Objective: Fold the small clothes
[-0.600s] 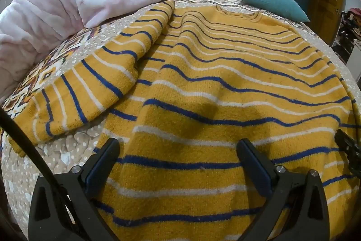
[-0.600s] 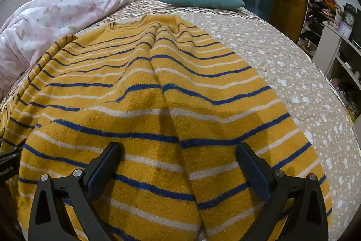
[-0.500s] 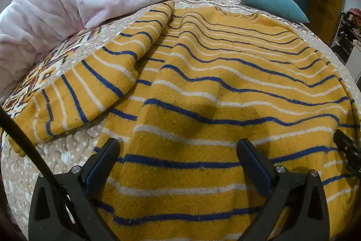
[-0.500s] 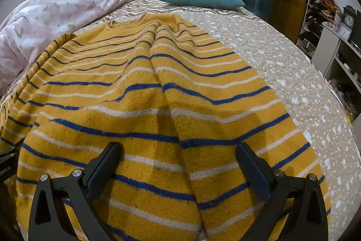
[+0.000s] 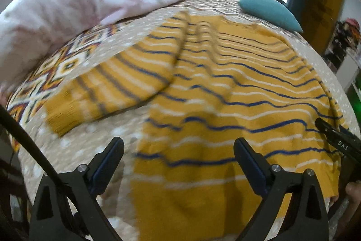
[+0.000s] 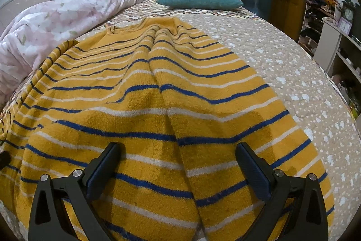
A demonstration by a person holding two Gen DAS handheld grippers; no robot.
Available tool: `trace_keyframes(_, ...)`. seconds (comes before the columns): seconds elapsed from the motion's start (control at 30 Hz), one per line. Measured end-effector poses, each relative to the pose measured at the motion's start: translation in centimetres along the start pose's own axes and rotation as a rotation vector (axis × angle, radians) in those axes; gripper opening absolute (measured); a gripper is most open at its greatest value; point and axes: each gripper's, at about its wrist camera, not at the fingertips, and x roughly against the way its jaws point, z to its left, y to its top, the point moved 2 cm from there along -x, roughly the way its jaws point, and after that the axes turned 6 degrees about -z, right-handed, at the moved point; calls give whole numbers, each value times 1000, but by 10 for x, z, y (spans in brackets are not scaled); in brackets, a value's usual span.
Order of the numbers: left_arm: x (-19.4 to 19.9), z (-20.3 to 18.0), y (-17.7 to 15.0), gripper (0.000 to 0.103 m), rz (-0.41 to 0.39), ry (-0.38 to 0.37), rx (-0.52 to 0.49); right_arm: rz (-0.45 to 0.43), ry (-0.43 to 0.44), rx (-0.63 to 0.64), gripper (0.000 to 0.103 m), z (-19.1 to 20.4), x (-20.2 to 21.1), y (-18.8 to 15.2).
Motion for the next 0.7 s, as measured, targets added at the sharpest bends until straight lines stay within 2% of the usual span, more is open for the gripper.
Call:
trace_keyframes(0.13, -15, 17, -8, 98, 87, -1, 31, 8, 3, -5, 103, 2, -1, 1)
trace_keyframes(0.2, -15, 11, -7, 97, 75, -11, 14, 6, -6, 5, 103, 3, -2, 1)
trace_keyframes(0.23, -15, 5, -6, 93, 76, -41, 14, 8, -2, 1, 103, 3, -2, 1)
trace_keyframes(0.27, -16, -1, -6, 82, 84, -75, 19, 9, -3, 2, 103, 3, -2, 1)
trace_keyframes(0.3, -18, -7, -5, 77, 96, -87, 21, 15, -3, 0, 103, 3, -2, 1)
trace_keyframes(0.33, -21, -14, -5, 68, 104, -78, 12, 21, -2, 0, 103, 2, -2, 1)
trace_keyframes(0.37, -24, -18, -4, 51, 104, -69, 0, 21, 0, -5, 103, 4, -2, 1)
trace_keyframes(0.47, -28, -25, -1, 20, 95, -26, -55, -7, -15, 13, 103, 4, -2, 2)
trace_keyframes(0.53, -23, -18, 4, 17, 102, -47, -54, -8, -15, 13, 103, 5, -2, 2)
trace_keyframes(0.7, -9, 14, 4, 16, 100, -69, 24, -4, -21, 20, 103, 6, -4, 2)
